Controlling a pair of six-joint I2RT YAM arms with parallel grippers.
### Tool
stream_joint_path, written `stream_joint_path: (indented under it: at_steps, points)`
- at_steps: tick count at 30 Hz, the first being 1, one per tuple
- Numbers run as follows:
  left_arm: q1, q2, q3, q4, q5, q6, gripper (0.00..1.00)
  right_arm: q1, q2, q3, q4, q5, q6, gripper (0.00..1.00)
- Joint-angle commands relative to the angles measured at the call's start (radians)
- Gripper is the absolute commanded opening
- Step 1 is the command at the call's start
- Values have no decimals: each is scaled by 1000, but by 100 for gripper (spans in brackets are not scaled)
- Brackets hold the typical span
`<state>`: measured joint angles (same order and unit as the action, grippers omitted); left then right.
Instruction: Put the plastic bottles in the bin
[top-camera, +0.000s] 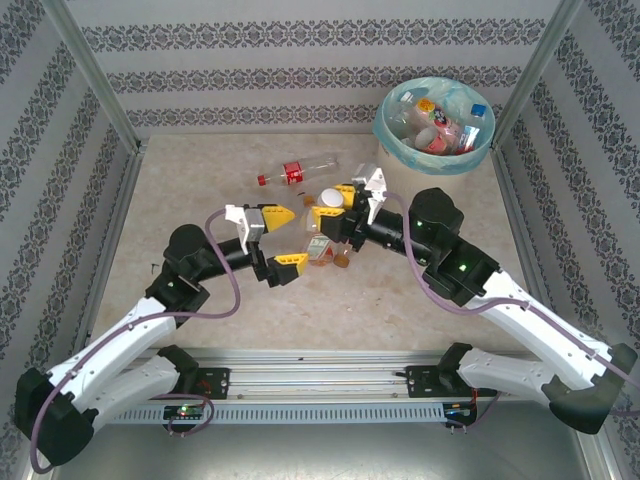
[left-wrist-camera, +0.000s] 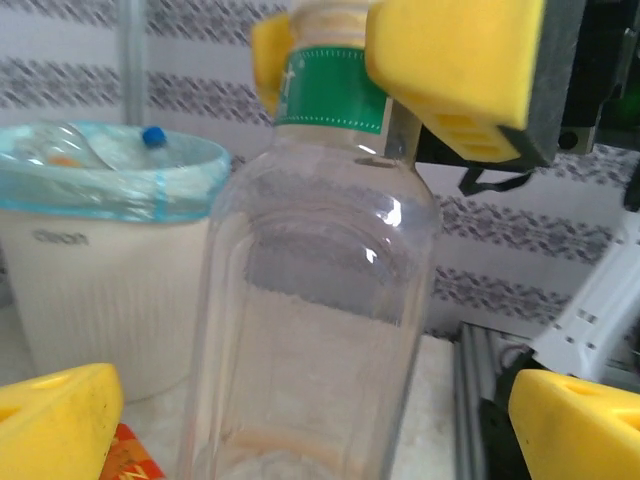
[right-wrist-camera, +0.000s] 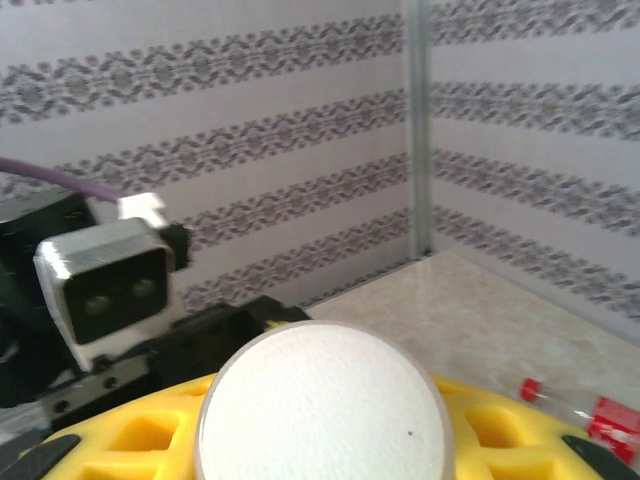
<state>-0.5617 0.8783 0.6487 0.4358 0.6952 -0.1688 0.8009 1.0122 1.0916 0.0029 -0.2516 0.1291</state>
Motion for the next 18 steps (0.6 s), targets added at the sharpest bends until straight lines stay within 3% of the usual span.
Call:
stream_joint_path:
  at_steps: [1,7,12,18]
  points:
    - [-9,-48,-17,58,-144,-2,100,-10,-49,58,-45,164,-82,20]
    - [-9,1,65,-86,-260,-3,100,-163,-47,205,-137,391,-249,21]
    - [-9,149,219,-162,-308,-33,100,-426,43,304,-123,408,-291,21]
    - [-11,267,314,-67,-265,-125,100,-657,243,378,-64,386,-254,20]
